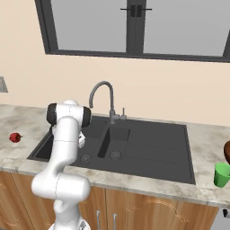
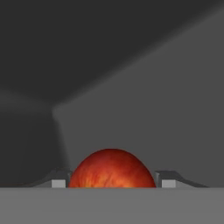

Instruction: Remove the bell pepper and apple from the sink. Then move the bowl and cup from the counter to the sink for washing.

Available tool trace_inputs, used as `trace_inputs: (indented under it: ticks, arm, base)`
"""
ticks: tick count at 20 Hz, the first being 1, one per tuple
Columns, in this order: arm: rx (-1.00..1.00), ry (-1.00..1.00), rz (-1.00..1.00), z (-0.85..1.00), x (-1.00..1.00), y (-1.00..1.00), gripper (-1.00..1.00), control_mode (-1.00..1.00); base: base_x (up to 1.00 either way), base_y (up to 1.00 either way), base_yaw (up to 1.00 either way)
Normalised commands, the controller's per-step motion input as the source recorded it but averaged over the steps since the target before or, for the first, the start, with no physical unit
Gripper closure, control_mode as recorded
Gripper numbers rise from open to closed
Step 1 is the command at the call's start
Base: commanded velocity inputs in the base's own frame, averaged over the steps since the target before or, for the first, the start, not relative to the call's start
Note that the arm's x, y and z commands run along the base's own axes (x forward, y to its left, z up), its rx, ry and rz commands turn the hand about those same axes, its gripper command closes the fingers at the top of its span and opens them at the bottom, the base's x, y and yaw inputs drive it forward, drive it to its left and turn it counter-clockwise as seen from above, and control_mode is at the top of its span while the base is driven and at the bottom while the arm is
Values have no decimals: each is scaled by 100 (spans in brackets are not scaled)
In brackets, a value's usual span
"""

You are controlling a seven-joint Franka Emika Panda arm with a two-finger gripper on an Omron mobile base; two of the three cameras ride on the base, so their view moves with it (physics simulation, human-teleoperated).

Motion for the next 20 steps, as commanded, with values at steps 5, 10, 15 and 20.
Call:
trace_inputs:
  ticks: [5,10,15,20]
  arm:
    - [0,-3,0,40,-25,-7,100,-100]
    - [-1,-10,0,43,-29,-16,100,-100]
    - [-5,-1,0,47,-25,-17,100,-100]
    - [-8,0,1,51,-34,-16,100,-100]
  base:
    - [0,0,0]
    - [0,0,0]
    - [0,0,0]
    - [0,0,0]
